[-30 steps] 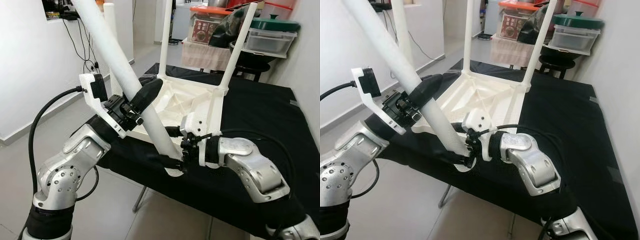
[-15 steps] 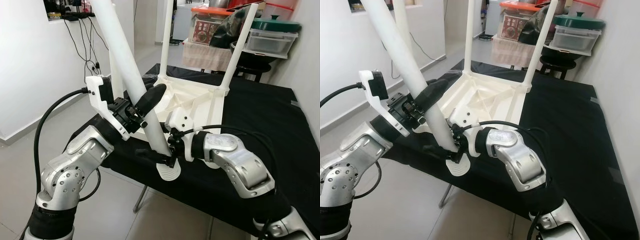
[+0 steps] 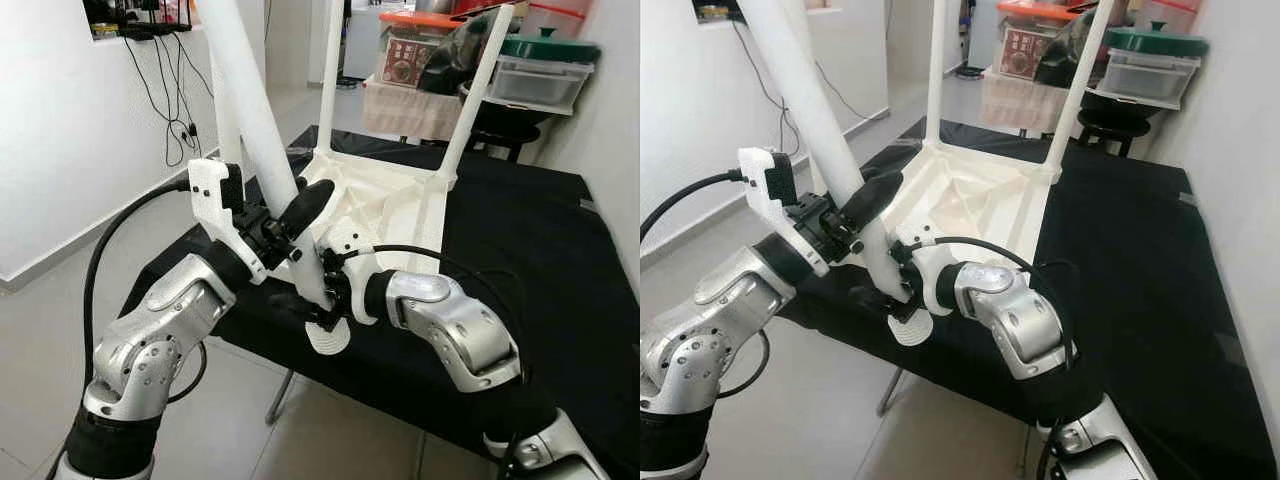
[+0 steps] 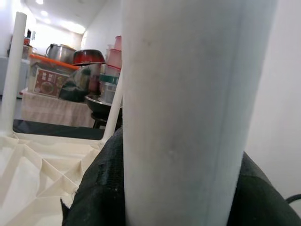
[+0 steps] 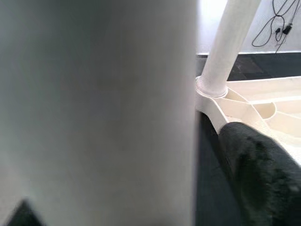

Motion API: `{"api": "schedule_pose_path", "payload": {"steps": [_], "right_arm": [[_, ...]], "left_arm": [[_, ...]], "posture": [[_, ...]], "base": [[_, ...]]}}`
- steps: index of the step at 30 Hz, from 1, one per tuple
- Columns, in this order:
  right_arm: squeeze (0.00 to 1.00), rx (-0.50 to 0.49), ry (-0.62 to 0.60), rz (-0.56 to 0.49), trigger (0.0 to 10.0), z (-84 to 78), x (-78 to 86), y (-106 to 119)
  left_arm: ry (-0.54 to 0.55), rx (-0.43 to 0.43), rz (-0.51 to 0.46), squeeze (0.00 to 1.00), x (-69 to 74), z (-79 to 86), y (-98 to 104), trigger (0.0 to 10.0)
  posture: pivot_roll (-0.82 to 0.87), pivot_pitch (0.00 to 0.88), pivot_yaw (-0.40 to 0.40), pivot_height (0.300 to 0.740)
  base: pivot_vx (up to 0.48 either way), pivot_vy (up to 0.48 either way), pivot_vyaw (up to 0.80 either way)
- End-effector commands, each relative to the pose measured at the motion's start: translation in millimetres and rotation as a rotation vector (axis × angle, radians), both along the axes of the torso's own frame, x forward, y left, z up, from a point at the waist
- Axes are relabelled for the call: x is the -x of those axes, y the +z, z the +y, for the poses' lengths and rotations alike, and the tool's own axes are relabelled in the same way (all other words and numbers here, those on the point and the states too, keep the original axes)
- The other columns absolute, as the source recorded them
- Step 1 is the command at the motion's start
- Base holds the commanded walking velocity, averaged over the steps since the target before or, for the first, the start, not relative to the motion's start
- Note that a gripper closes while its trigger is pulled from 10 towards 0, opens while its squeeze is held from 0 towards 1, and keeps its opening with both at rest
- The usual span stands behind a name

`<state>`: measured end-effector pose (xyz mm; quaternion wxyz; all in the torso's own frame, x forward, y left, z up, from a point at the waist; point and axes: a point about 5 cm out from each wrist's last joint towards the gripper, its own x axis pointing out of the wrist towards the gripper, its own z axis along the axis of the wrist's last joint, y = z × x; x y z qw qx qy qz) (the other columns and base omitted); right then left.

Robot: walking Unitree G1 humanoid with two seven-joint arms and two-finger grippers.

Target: Building children table

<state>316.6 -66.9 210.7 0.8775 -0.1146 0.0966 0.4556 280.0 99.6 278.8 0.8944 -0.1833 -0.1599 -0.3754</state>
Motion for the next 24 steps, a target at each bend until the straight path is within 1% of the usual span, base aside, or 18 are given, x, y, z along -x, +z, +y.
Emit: {"api": "schedule_pose_path", "payload": {"steps": [1, 6, 9, 15, 18, 19, 21, 22, 23, 24], "right_arm": [[0.0, 0.006, -0.067, -0.001, 0.0, -2.0, -5.1, -3.2], [0.0, -0.005, -0.096, -0.007, 0.0, 1.0, -6.9, -4.0], [0.0, -0.02, -0.103, -0.045, 0.0, 3.3, -8.0, -1.4], [0.0, -0.035, -0.107, -0.072, 0.0, 5.4, -8.9, -0.4], [0.0, -0.043, -0.112, -0.092, 0.0, 5.7, -10.0, -0.8], [0.0, -0.046, -0.114, -0.095, 0.0, 5.6, -10.2, -0.8], [0.0, -0.046, -0.114, -0.095, 0.0, 5.6, -10.2, -0.8], [0.0, -0.047, -0.117, -0.097, 0.0, 5.4, -10.6, -0.9], [0.0, -0.049, -0.12, -0.101, 0.0, 5.1, -11.1, -0.9], [0.0, -0.049, -0.12, -0.101, 0.0, 5.1, -11.1, -0.9]], "left_arm": [[-0.112, 0.005, -0.019, 0.0, 9.4, -19.6, 2.2, 0.0], [-0.111, -0.002, -0.024, 0.0, 9.6, -21.0, 1.7, 0.0], [-0.107, -0.004, -0.025, 0.0, 9.3, -21.3, 1.0, 0.0], [-0.106, 0.0, -0.027, 0.0, 9.4, -22.6, 0.3, 0.0], [-0.083, -0.008, -0.032, 0.0, 8.3, -22.3, -0.6, 0.0], [-0.068, 0.002, -0.024, 0.0, 6.8, -20.9, -1.0, 4.0], [-0.068, 0.002, -0.024, 0.0, 6.8, -20.9, -1.0, 4.0], [-0.051, 0.015, -0.015, 0.47, 5.1, -18.7, -1.1, 7.6], [-0.043, 0.031, -0.011, 1.0, 4.0, -16.7, -0.5, 10.0], [-0.043, 0.031, -0.011, 1.0, 4.0, -16.7, -0.5, 10.0]], "posture": [[0.03, 0.0, -0.051, 0.74], [0.03, 0.0, -0.05, 0.74], [0.03, 0.0, -0.05, 0.74], [0.03, 0.0, -0.052, 0.74], [0.03, 0.0, -0.054, 0.74], [0.02, 0.0, -0.054, 0.74], [0.02, 0.0, -0.054, 0.74], [0.02, 0.0, -0.054, 0.74], [0.02, 0.0, -0.054, 0.74], [0.02, 0.0, -0.054, 0.74]], "base": [[0.0, 0.0, 0.0], [0.0, 0.0, 0.0], [0.0, 0.0, 0.0], [0.0, 0.0, 0.0], [0.0, 0.0, 0.0], [0.0, 0.0, 0.0], [0.0, 0.0, 0.0], [0.0, 0.0, 0.0], [0.0, 0.0, 0.0], [0.0, 0.0, 0.0]]}}
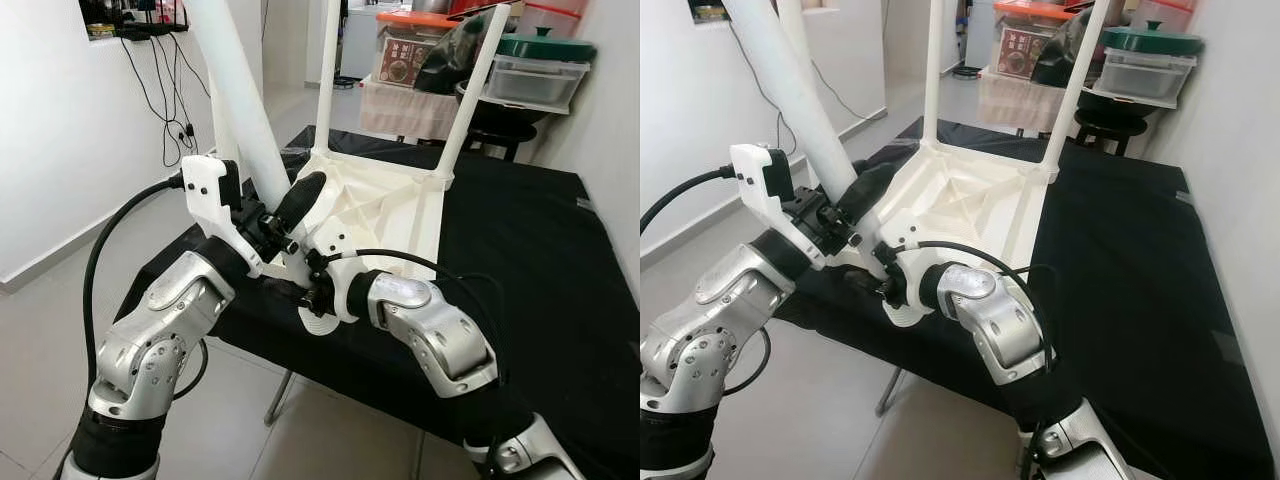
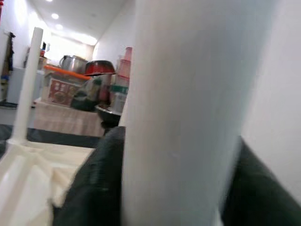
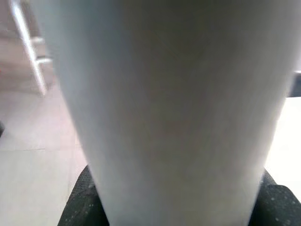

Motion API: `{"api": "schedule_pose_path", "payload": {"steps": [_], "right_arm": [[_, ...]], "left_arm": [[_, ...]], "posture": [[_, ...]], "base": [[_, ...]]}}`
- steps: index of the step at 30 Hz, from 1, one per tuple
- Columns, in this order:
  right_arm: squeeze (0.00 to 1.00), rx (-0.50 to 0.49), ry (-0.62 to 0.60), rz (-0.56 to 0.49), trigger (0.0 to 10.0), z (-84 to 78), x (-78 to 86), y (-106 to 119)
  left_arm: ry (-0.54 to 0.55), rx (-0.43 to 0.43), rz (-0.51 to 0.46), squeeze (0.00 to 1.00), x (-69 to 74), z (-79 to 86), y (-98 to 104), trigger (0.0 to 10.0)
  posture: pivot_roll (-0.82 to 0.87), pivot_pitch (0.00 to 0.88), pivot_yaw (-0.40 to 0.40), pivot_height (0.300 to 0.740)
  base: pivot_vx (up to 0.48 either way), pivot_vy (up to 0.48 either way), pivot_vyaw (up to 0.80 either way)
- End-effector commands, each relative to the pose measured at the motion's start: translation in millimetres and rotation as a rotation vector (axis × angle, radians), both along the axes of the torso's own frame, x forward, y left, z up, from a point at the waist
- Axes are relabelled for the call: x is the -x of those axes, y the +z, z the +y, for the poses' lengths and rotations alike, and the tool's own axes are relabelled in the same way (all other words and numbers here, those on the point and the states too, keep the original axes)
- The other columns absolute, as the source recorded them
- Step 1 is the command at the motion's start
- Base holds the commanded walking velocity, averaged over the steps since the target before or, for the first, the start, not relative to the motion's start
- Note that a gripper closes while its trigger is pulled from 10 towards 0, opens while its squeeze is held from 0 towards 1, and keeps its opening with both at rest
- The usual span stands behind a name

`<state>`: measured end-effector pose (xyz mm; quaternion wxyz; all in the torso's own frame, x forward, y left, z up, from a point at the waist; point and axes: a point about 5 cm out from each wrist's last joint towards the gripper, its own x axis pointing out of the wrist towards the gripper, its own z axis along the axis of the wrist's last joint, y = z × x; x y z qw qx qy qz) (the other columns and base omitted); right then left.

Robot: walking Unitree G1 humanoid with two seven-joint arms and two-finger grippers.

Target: Building children table

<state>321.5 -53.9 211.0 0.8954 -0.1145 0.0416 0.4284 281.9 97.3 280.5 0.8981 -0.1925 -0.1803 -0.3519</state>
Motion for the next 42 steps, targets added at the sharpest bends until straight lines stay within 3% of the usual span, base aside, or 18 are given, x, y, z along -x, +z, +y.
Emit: {"api": "schedule_pose_path", "payload": {"steps": [1, 4, 6, 10, 11, 13, 15, 16, 18, 23, 24, 26, 27, 28, 29, 35, 42], "right_arm": [[0.0, -0.009, -0.073, 0.001, 0.0, -8.5, -7.0, -1], [0.0, -0.015, -0.08, -0.004, 0.0, -9.5, -7.8, 0], [0.0, -0.04, -0.126, -0.021, 0.0, -17.4, -13.5, 3], [0.0, -0.061, -0.175, -0.035, 0.0, -26.8, -19.9, 5], [0.0, -0.076, -0.225, -0.045, 0.0, -36.1, -25.7, 7], [0.0, -0.076, -0.225, -0.045, 0.0, -36.1, -25.7, 7], [0.0, -0.122, -0.351, -0.075, 0.0, -58.7, -38.0, 14], [0.0, -0.122, -0.351, -0.075, 0.0, -58.7, -38.0, 14], [0.0, -0.179, -0.458, -0.107, 0.0, -78.0, -45.9, 21], [0.0, -0.233, -0.557, -0.14, 0.0, -96.6, -50.1, 27], [0.0, -0.256, -0.588, -0.145, 1.3, -103.1, -50.8, 27], [0.0, -0.273, -0.608, -0.147, 1.3, -107.4, -51.2, 28], [0.0, -0.311, -0.637, -0.154, 10.0, -113.2, -51.2, 29], [0.0, -0.371, -0.694, -0.152, 10.0, -124.2, -50.3, 30], [0.0, -0.403, -0.7, -0.148, 10.0, -126.5, -48.7, 30], [0.0, -0.476, -0.692, -0.143, 10.0, -124.6, -39.0, 26], [0.0, -0.412, -0.727, -0.16, 10.0, -117.7, -22.9, 8]], "left_arm": [[-0.084, 0.009, 0.011, 1.0, 5.1, -11.6, -1, 10.0], [-0.078, 0.017, 0.011, 1.0, 4.7, -8.5, 0, 10.0], [-0.043, 0.037, -0.001, 1.0, 3.6, 6.4, 4, 10.0], [-0.016, 0.059, -0.019, 1.0, 3.9, 19.9, 9, 10.0], [-0.004, 0.073, -0.031, 1.0, 5.2, 29.5, 11, 10.0], [-0.004, 0.073, -0.031, 1.0, 5.2, 29.5, 11, 10.0], [0.049, 0.07, -0.043, 1.0, 7.7, 49.6, 11, 10.0], [0.049, 0.07, -0.043, 1.0, 7.7, 49.6, 11, 10.0], [0.107, 0.061, -0.038, 1.0, 9.9, 64.0, 8, 10.0], [0.19, 0.052, -0.013, 1.0, 10.6, 77.0, 1, 10.0], [0.261, 0.016, 0.035, 1.0, 7.0, 82.5, -6, 10.0], [0.312, -0.011, 0.069, 1.0, 4.6, 86.7, -11, 10.0], [0.373, -0.06, 0.115, 1.0, 1.8, 90.6, -20, 10.0], [0.452, -0.143, 0.194, 0.38, 0.9, 91.5, -35, 10.0], [0.486, -0.176, 0.218, 0.0, 1.4, 90.2, -40, 10.0], [0.514, -0.261, 0.244, 0.0, 10.3, 78.8, -53, 10.0], [0.562, -0.34, 0.265, 0.0, 19.4, 67.6, -69, 10.0]], "posture": [[0.02, 0.0, -0.054, 0.74], [0.01, 0.0, -0.051, 0.74], [0.01, 0.0, -0.05, 0.74], [0.01, 0.0, -0.051, 0.74], [0.02, 0.0, -0.051, 0.74], [0.02, 0.0, -0.051, 0.74], [0.02, 0.0, -0.052, 0.74], [0.02, 0.0, -0.052, 0.74], [0.02, 0.0, -0.054, 0.74], [0.02, 0.0, -0.057, 0.74], [0.02, 0.0, -0.06, 0.74], [0.02, 0.0, -0.06, 0.74], [0.02, 0.0, -0.06, 0.74], [0.01, 0.001, -0.063, 0.74], [0.01, 0.001, -0.063, 0.74], [0.01, 0.009, -0.065, 0.74], [-0.01, 0.02, -0.061, 0.74]], "base": [[0.0, 0.0, 0.0], [0.0, 0.0, 0.0], [0.0, 0.0, 0.0], [0.0, 0.0, 0.0], [0.0, 0.0, 0.0], [0.0, 0.0, 0.0], [0.0, 0.0, 0.0], [0.0, 0.0, 0.0], [0.0, 0.0, 0.0], [0.0, 0.0, 0.0], [0.0, 0.0, 0.0], [0.0, 0.0, 0.0], [0.0, 0.0, 0.0], [0.0, 0.0, 0.0], [0.0, 0.0, 0.0], [0.0, 0.0, 0.0], [0.0, 0.0, 0.0]]}}
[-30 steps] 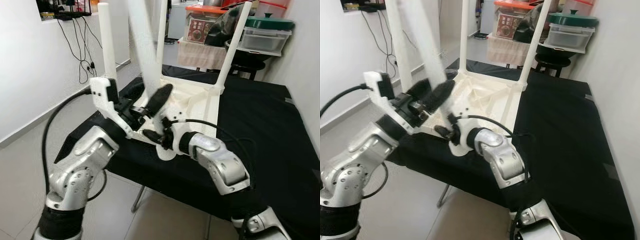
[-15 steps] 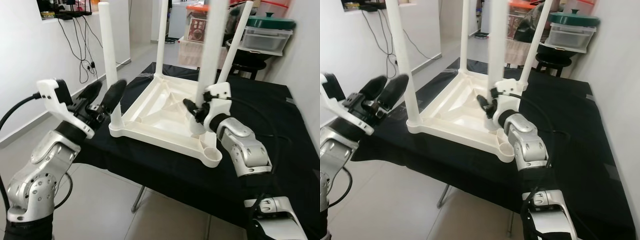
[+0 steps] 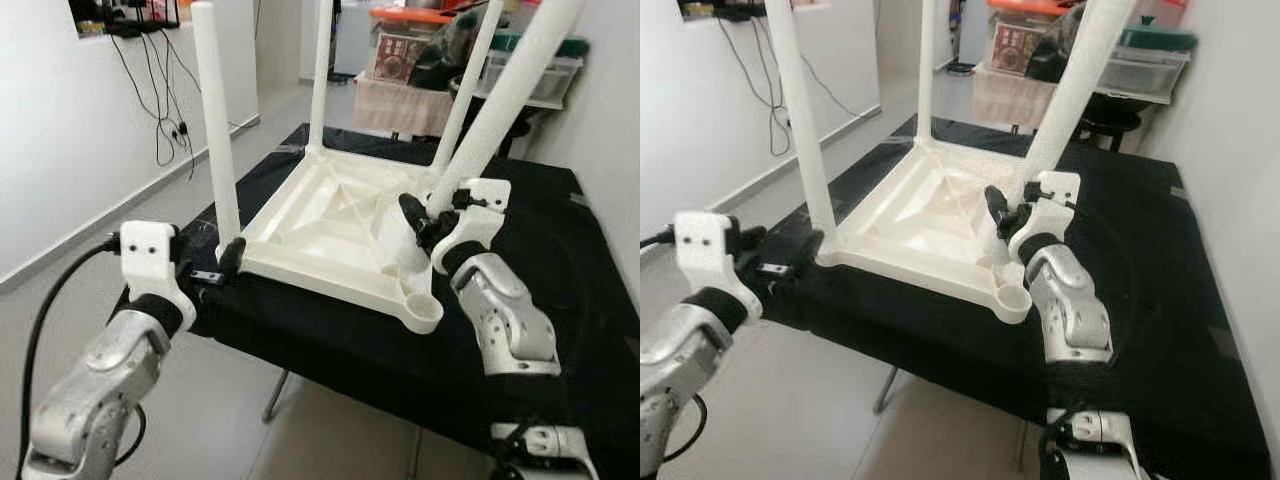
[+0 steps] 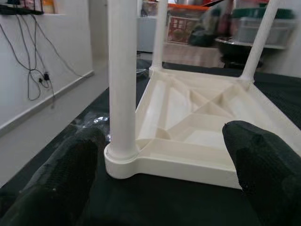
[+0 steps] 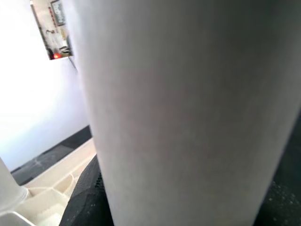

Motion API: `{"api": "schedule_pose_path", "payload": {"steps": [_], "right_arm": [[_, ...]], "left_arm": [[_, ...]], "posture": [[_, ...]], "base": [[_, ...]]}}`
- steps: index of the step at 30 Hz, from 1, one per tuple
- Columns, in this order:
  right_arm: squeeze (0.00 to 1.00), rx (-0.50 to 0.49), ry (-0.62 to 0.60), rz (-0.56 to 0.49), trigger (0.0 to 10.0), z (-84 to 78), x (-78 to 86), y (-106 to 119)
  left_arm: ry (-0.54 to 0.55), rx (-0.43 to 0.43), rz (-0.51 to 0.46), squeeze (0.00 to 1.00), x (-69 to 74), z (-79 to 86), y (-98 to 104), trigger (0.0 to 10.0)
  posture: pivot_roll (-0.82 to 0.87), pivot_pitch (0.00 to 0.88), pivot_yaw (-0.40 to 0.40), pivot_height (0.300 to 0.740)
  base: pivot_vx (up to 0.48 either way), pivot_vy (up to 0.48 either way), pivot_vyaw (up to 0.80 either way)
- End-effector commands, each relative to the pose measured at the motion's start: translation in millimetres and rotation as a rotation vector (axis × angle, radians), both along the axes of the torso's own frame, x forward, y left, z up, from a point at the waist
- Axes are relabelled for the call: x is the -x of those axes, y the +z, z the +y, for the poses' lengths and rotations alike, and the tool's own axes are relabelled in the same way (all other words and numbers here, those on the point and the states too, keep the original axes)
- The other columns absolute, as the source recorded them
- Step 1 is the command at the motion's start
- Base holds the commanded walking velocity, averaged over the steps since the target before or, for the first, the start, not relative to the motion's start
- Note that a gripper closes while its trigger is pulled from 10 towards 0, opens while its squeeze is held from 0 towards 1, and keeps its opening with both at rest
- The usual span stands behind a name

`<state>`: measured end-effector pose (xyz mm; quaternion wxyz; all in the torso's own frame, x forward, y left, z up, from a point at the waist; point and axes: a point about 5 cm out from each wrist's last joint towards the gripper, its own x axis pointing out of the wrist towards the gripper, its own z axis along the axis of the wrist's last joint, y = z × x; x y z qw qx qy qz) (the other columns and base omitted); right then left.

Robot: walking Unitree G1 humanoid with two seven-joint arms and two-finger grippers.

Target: Building children table

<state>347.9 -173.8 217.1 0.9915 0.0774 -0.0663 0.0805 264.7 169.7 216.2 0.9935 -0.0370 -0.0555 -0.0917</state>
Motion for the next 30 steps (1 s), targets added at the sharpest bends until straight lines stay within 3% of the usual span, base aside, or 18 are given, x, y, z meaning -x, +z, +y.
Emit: {"api": "schedule_pose_path", "payload": {"steps": [1, 6, 8, 9, 10, 15, 22, 30], "right_arm": [[0.0, 0.04, -0.018, -0.023, 10.0, 2.3, 3.6, 2], [0.0, 0.089, -0.029, -0.04, 10.0, 8.3, 19.7, -9], [0.0, 0.098, 0.09, -0.021, 10.0, 21.6, 39.2, -24], [0.0, 0.098, 0.09, -0.021, 10.0, 21.6, 39.2, -24], [0.0, 0.066, 0.176, 0.004, 10.0, 32.8, 61.1, -38], [0.0, 0.042, 0.198, 0.007, 10.0, 40.5, 77.1, -44], [0.0, 0.032, 0.225, -0.009, 10.0, 41.6, 75.5, -43], [0.0, 0.046, 0.222, -0.007, 10.0, 44.1, 76.9, -46]], "left_arm": [[0.008, -0.02, 0.016, 0.0, 2.2, -4.8, -4, 10.0], [0.009, -0.044, 0.042, 0.0, 9.1, -13.2, -11, 10.0], [-0.009, -0.066, 0.056, 0.0, 17.0, -18.9, -16, 10.0], [-0.009, -0.066, 0.056, 0.0, 17.0, -18.9, -16, 10.0], [-0.024, -0.081, 0.062, 0.0, 26.9, -25.1, -22, 10.0], [-0.013, -0.144, 0.064, 0.0, 39.5, -30.3, -34, 10.0], [-0.006, -0.175, -0.011, 0.0, 48.6, -36.6, -34, 10.0], [-0.007, -0.122, -0.024, 0.0, 46.9, -35.5, -39, 10.0]], "posture": [[-0.01, 0.02, -0.061, 0.74], [-0.01, 0.029, -0.059, 0.74], [-0.02, 0.034, -0.059, 0.74], [-0.02, 0.034, -0.059, 0.74], [-0.02, 0.039, -0.058, 0.74], [-0.02, 0.04, -0.058, 0.74], [-0.01, 0.031, -0.07, 0.74], [-0.01, 0.018, -0.067, 0.74]], "base": [[0.0, 0.0, 0.0], [0.0, 0.0, 0.0], [0.0, 0.0, 0.0], [0.0, 0.0, 0.0], [0.0, 0.0, 0.0], [0.0, 0.0, 0.0], [0.0, 0.0, 0.0], [0.0, 0.0, 0.0]]}}
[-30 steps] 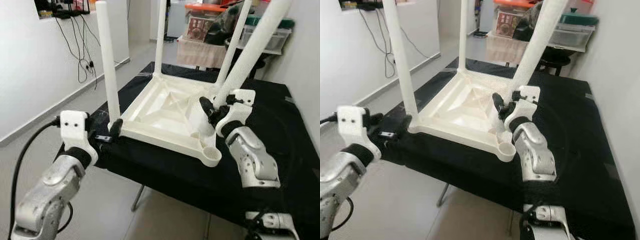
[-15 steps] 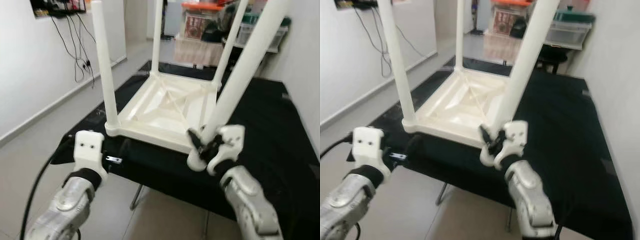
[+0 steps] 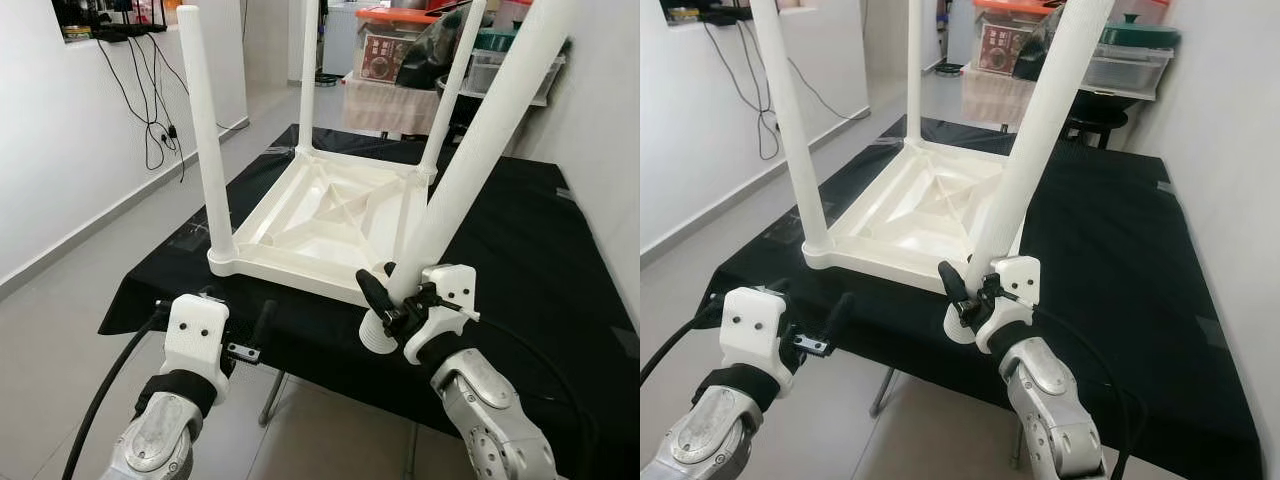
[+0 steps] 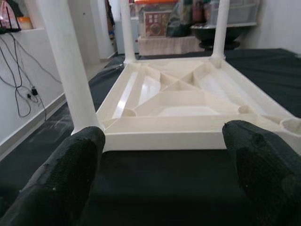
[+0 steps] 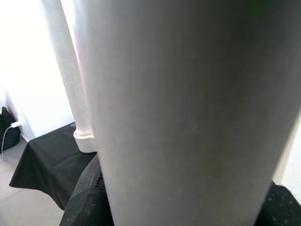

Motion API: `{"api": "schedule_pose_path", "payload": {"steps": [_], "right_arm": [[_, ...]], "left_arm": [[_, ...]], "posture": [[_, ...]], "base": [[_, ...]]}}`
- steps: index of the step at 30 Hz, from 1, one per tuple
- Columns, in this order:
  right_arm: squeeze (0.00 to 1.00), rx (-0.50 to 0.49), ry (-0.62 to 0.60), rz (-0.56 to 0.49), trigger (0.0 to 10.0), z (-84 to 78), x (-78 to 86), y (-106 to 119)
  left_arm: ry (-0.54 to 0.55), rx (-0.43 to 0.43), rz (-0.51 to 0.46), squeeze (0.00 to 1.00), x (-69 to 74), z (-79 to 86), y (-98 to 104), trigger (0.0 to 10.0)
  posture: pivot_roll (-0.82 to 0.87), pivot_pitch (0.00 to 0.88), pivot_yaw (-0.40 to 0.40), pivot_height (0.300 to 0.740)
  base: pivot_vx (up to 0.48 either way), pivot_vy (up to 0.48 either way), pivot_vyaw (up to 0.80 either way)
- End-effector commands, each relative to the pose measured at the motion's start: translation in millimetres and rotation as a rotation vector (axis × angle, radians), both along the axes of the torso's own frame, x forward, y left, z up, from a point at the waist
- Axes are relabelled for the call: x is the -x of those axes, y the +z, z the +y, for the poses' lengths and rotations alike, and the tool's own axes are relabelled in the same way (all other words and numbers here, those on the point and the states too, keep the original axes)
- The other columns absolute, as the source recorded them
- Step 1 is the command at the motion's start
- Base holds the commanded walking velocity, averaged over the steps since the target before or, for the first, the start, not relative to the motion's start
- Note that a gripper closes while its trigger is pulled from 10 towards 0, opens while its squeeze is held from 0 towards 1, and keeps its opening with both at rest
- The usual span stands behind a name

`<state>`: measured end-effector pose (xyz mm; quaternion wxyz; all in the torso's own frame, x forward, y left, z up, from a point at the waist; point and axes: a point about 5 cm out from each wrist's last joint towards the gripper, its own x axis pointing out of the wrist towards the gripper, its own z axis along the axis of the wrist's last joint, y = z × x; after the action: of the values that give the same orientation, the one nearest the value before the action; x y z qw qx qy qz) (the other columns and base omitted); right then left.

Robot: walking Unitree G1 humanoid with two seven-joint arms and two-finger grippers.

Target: Building children table

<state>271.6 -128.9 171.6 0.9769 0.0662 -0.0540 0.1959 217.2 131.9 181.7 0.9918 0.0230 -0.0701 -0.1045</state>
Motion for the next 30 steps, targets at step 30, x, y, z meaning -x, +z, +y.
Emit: {"api": "schedule_pose_path", "payload": {"steps": [30], "right_arm": [[0.0, 0.004, -0.004, 0.052, 10.0, 1.4, -8.2, -11]], "left_arm": [[-0.018, 0.057, 0.024, 0.0, -9.0, 0.8, -17, 10.0]], "posture": [[0.01, 0.0, -0.072, 0.74]], "base": [[0.0, 0.0, -0.43]]}}
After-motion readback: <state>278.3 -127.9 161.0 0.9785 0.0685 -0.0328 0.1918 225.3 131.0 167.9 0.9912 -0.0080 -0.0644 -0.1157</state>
